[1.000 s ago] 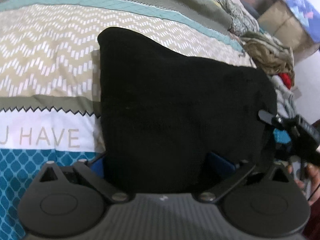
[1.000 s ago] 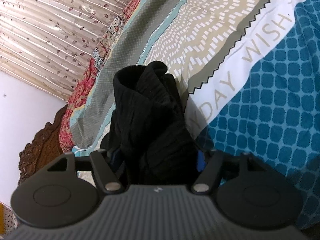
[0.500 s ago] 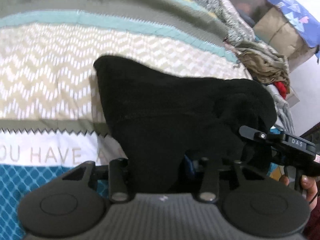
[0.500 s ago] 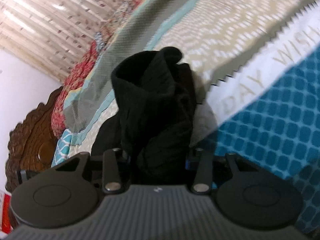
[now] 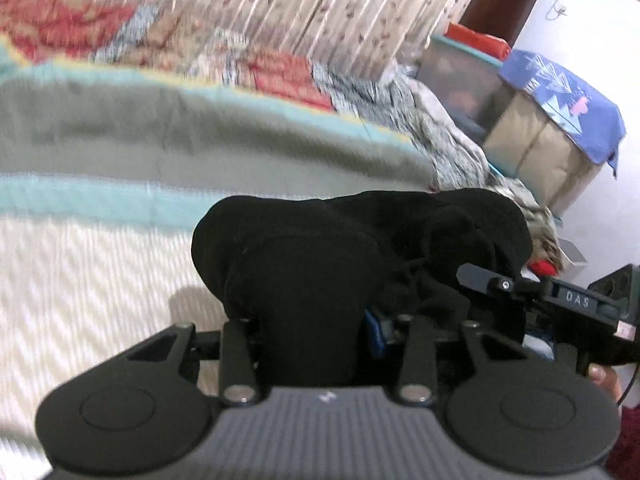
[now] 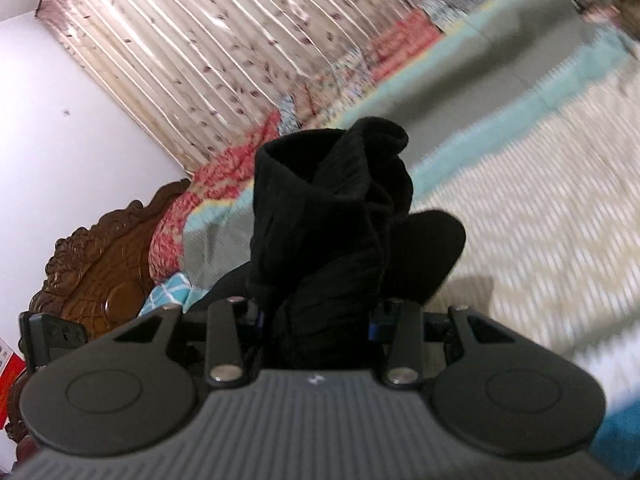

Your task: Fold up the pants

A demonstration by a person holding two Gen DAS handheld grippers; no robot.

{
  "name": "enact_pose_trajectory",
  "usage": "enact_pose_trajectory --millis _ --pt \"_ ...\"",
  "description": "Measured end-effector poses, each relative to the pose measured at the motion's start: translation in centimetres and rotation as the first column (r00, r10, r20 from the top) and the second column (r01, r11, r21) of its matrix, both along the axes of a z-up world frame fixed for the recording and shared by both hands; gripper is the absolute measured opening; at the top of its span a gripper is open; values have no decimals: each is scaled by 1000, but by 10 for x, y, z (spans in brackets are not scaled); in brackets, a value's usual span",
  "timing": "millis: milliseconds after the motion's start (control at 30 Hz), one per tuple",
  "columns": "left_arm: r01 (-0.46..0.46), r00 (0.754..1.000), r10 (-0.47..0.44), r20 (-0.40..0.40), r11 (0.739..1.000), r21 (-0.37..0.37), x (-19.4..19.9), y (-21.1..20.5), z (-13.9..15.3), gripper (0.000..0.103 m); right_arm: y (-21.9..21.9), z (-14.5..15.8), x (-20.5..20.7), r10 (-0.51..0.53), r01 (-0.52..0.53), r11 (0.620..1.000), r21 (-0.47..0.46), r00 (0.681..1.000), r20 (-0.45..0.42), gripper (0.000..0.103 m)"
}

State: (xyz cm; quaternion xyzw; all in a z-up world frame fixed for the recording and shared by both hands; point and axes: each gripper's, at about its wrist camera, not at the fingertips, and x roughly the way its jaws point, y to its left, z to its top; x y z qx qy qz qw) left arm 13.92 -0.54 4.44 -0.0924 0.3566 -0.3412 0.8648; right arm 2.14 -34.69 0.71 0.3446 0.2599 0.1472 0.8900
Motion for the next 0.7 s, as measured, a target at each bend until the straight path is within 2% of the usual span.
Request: enact_pose_trajectory --millis 167,400,500,633,700 --pt "-64 996 61 71 998 31 67 -23 -9 36 13 8 79 -22 25 998 -62 999 39 44" --pt "-171 985 172 -2 981 95 142 -39 -67 36 21 -34 163 -39 36 993 -111 999 -25 44" --pt "-205 978 209 -14 969 136 155 -41 -97 37 27 -58 183 -56 44 989 -138 995 -82 44" --pt "-212 976 218 -17 960 186 155 -46 -118 46 28 -83 195 -113 80 980 -183 978 -176 47" --pt "-194 977 207 -41 959 208 153 -48 -125 50 24 -90 197 -143 92 973 -211 960 -240 54"
